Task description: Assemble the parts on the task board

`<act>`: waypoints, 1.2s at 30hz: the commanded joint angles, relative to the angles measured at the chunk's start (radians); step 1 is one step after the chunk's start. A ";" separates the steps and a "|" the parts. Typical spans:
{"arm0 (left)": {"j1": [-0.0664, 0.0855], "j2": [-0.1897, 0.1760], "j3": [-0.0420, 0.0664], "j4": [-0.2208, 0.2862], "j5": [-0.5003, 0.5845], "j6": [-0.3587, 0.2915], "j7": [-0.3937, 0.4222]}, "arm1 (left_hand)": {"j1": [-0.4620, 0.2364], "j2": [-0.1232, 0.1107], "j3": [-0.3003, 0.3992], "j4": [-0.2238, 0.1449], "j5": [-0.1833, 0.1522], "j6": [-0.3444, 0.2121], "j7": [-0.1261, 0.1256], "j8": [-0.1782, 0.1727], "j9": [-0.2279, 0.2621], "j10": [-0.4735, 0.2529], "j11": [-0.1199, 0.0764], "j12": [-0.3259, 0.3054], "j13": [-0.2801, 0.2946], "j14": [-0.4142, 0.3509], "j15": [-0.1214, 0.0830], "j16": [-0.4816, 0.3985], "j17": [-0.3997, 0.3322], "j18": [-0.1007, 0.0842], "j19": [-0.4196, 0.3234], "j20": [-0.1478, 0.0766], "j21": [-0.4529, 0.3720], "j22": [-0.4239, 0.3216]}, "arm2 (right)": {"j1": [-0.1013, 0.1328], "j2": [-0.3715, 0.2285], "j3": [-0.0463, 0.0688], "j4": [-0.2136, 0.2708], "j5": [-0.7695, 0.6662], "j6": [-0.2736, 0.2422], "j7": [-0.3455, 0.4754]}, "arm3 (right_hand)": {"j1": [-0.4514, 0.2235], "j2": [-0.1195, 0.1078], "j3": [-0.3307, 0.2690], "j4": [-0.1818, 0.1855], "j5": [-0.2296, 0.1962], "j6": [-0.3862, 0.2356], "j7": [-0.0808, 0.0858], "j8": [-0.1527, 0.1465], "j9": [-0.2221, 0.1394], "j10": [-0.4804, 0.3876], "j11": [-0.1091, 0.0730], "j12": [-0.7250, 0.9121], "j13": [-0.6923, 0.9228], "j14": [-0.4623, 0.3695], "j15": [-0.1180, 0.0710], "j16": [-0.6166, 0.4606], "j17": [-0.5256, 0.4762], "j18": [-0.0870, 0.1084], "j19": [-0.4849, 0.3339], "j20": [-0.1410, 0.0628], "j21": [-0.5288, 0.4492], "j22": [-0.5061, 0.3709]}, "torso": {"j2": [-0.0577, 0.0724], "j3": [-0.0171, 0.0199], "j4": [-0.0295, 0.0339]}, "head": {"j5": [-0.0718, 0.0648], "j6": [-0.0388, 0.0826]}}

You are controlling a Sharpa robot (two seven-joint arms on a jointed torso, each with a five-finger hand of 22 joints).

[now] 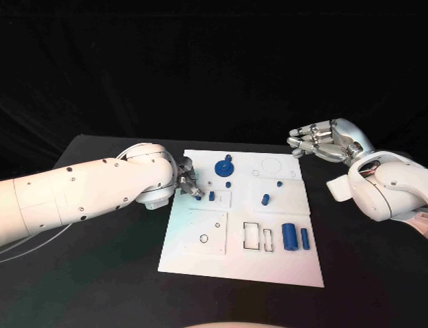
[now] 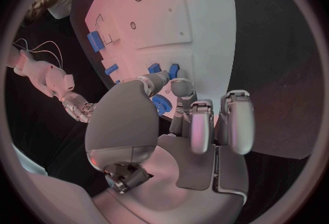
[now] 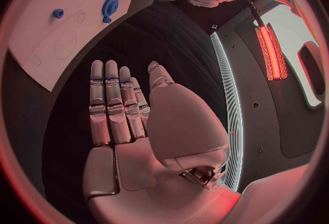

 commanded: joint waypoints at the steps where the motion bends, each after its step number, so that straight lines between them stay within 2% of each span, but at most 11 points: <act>1: -0.002 0.006 0.000 0.002 0.010 0.021 -0.020 | -0.012 -0.003 -0.016 0.007 0.002 0.032 -0.034 0.001 -0.002 -0.001 -0.001 0.005 0.001 0.103 -0.006 0.003 0.263 -0.018 0.013 -0.005 0.007 0.128 | -0.001 0.000 0.000 0.001 -0.004 0.015 0.008 | -0.009 -0.004 -0.002 -0.006 0.004 -0.007 -0.002 -0.001 0.000 -0.007 0.001 0.000 -0.002 -0.007 -0.001 0.000 -0.001 0.013 -0.003 0.003 -0.005 -0.002 | 0.000 0.0002 -0.0005 | 0.000 -0.001; 11: -0.002 0.011 0.000 -0.007 0.010 0.019 -0.022 | -0.024 -0.008 -0.061 0.037 0.002 0.038 -0.036 0.001 -0.006 0.001 -0.003 0.011 0.005 0.103 -0.008 0.003 0.263 -0.020 0.017 -0.008 0.010 0.134 | -0.001 0.000 0.000 0.001 -0.003 0.017 0.009 | -0.010 -0.004 -0.002 -0.005 0.004 -0.007 -0.002 -0.001 0.000 -0.007 0.001 0.000 -0.002 -0.008 -0.001 0.000 -0.002 0.013 -0.003 0.003 -0.005 -0.002 | 0.000 0.0011 -0.0004 | -0.002 -0.002; 22: -0.002 0.012 0.000 -0.025 0.009 0.018 -0.025 | -0.025 -0.008 -0.072 0.044 0.003 0.039 -0.036 0.001 -0.007 0.000 -0.003 0.011 0.005 0.103 -0.008 0.003 0.263 -0.020 0.017 -0.008 0.010 0.134 | -0.001 -0.001 0.000 0.002 -0.003 0.017 0.009 | -0.011 -0.004 -0.002 -0.005 0.004 -0.007 -0.002 -0.001 0.000 -0.008 0.002 0.000 -0.002 -0.008 -0.001 0.000 -0.002 0.012 -0.003 0.003 -0.006 -0.003 | 0.000 0.0010 -0.0006 | -0.003 -0.002; 28: -0.002 0.009 0.000 -0.030 0.009 0.019 -0.024 | -0.028 -0.012 -0.098 0.057 0.002 0.040 -0.036 -0.001 -0.010 -0.002 -0.002 0.010 0.002 0.103 -0.008 0.003 0.263 -0.020 0.017 -0.008 0.010 0.134 | -0.001 -0.002 0.000 0.002 -0.003 0.016 0.008 | -0.011 -0.004 -0.002 -0.005 0.004 -0.007 -0.002 -0.001 0.000 -0.008 0.002 0.000 -0.002 -0.008 -0.001 0.000 -0.002 0.012 -0.003 0.003 -0.006 -0.003 | 0.000 -0.0006 -0.0004 | -0.005 -0.001; 30: -0.002 0.009 0.000 -0.031 0.009 0.019 -0.022 | -0.044 -0.016 -0.133 0.064 0.001 0.043 -0.035 -0.001 -0.012 -0.002 -0.001 0.013 0.004 0.103 -0.007 0.003 0.263 -0.020 0.017 -0.008 0.010 0.135 | -0.001 -0.002 0.000 0.002 -0.003 0.016 0.008 | -0.011 -0.004 -0.002 -0.005 0.004 -0.007 -0.002 -0.001 0.000 -0.008 0.002 0.000 -0.002 -0.008 -0.001 0.000 -0.002 0.012 -0.003 0.003 -0.006 -0.003 | 0.000 -0.0005 -0.0003 | -0.005 -0.001; 36: -0.002 0.009 0.000 -0.032 0.012 0.009 -0.016 | -0.095 0.004 -0.286 0.067 0.002 0.051 -0.032 -0.007 -0.023 -0.003 0.002 0.020 0.007 0.103 -0.004 0.003 0.263 -0.020 0.017 -0.006 0.010 0.135 | -0.001 -0.003 0.000 0.003 -0.003 0.015 0.009 | -0.011 -0.004 -0.002 -0.005 0.004 -0.007 -0.002 -0.001 0.000 -0.008 0.002 0.000 -0.002 -0.008 -0.001 0.000 -0.002 0.012 -0.003 0.003 -0.006 -0.003 | 0.000 0.0000 0.0009 | -0.006 -0.002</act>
